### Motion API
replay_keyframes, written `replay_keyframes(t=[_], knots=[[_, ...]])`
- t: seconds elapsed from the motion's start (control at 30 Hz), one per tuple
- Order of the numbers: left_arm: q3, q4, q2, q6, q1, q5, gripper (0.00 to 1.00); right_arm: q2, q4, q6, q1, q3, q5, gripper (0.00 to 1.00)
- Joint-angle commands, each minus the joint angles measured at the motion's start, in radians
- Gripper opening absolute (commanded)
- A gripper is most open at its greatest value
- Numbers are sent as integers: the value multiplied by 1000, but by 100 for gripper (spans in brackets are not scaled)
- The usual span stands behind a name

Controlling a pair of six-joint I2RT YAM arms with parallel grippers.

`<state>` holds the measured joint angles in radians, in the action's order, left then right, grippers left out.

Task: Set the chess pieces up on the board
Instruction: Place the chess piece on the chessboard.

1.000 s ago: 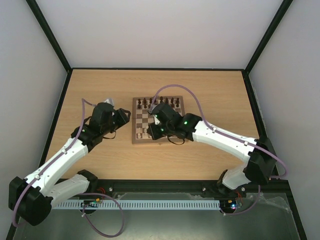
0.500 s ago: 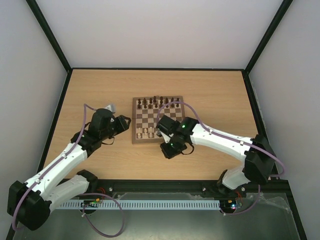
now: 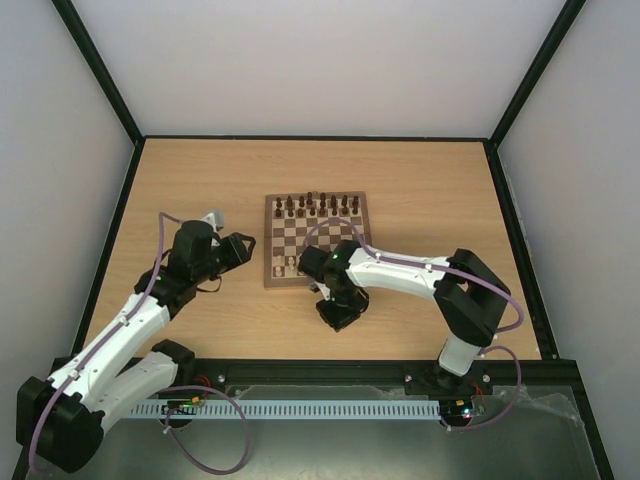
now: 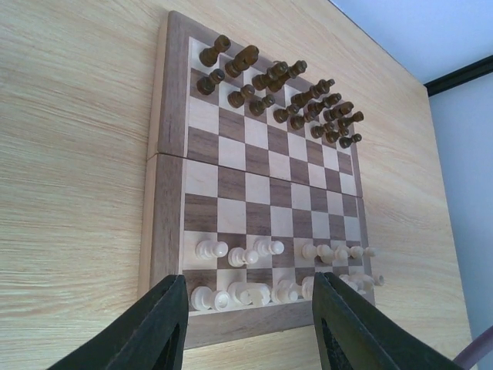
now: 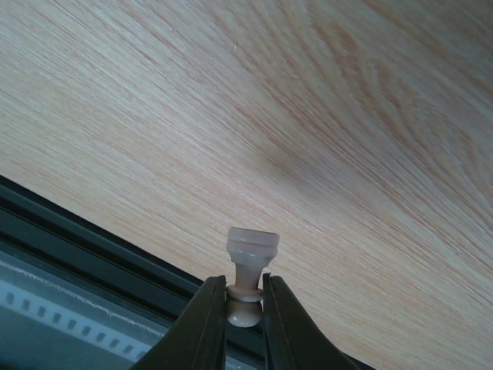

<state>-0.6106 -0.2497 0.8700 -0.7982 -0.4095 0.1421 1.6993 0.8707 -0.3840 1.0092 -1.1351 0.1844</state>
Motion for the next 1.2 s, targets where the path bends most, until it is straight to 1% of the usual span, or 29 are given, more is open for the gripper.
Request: replay_keyframes(t=[0.0, 0.13, 0.2, 0.3, 0.4, 0.47, 0.63, 0.73, 0.83, 0.9, 0.93, 1.03, 1.17], knots=[[27, 23, 4, 25, 15, 37, 47, 55, 81, 20, 27, -39, 7, 15], [39, 31, 6, 29, 25, 52, 47, 88, 86, 21, 40, -58, -10, 13], [46, 36, -2, 32, 35, 68, 47, 72, 80, 15, 41, -74, -17, 13], [70, 59, -19, 33, 55, 150, 47, 21, 52, -3, 40, -97, -12, 13], [92, 81, -54, 9, 67, 254, 48, -62, -17, -20, 41, -99, -1, 13], [114, 99, -69, -18, 73, 346, 52, -128, -75, -30, 41, -75, -8, 13], [182, 161, -87, -126, 73, 636, 53, -273, -246, -20, 40, 62, -34, 11], [251, 226, -123, -223, 74, 789, 57, -383, -344, -12, 41, 136, -15, 11], [302, 251, -171, -299, 74, 856, 61, -466, -410, 9, 43, 189, 26, 11], [337, 282, -189, -344, 74, 907, 62, -508, -425, 24, 48, 208, 46, 11], [343, 282, -193, -349, 72, 927, 63, -521, -424, 35, 50, 212, 55, 11], [344, 214, -215, -336, 72, 957, 64, -541, -428, 52, 64, 213, 62, 11], [341, 160, -209, -317, 72, 990, 65, -542, -439, 50, 93, 198, 55, 11]])
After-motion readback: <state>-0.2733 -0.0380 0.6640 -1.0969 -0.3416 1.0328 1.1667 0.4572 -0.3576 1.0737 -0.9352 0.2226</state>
